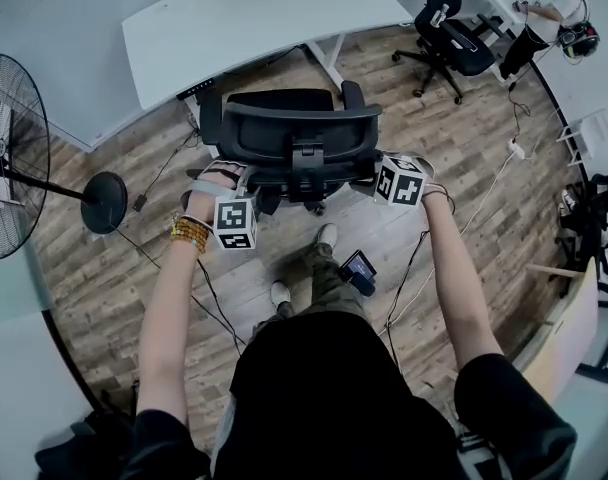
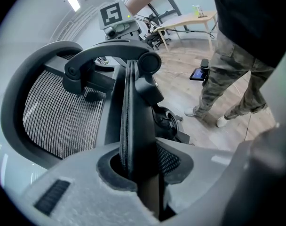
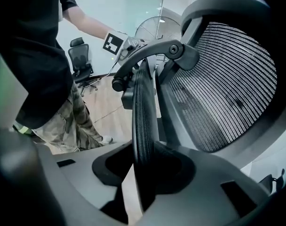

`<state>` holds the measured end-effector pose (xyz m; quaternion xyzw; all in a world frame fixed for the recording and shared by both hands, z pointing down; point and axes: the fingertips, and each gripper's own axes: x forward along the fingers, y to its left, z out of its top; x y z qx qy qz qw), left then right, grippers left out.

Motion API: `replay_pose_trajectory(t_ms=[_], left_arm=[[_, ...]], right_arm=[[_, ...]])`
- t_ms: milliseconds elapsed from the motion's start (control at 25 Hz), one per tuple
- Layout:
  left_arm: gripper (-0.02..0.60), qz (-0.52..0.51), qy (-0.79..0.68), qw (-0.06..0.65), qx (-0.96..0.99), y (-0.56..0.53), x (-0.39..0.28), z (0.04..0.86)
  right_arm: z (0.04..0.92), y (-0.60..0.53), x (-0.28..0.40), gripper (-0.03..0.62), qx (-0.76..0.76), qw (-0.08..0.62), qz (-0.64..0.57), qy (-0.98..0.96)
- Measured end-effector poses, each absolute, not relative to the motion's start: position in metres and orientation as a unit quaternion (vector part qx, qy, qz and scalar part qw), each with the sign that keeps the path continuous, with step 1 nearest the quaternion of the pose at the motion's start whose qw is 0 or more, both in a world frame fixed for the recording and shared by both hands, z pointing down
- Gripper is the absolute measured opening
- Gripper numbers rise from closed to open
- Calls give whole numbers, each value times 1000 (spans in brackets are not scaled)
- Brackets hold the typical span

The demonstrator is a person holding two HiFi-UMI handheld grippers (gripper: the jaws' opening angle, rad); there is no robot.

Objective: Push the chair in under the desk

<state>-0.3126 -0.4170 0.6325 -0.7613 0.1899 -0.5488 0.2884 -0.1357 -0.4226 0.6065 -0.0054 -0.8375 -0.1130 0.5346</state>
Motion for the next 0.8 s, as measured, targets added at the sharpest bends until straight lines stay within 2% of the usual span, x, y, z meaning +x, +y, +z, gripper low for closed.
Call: replay_pose_trajectory(t_ms=[800], left_arm=[[100, -556, 195, 280, -758, -506, -306, 621]], right_arm=[[597, -515, -128, 130, -19, 531, -118, -839]])
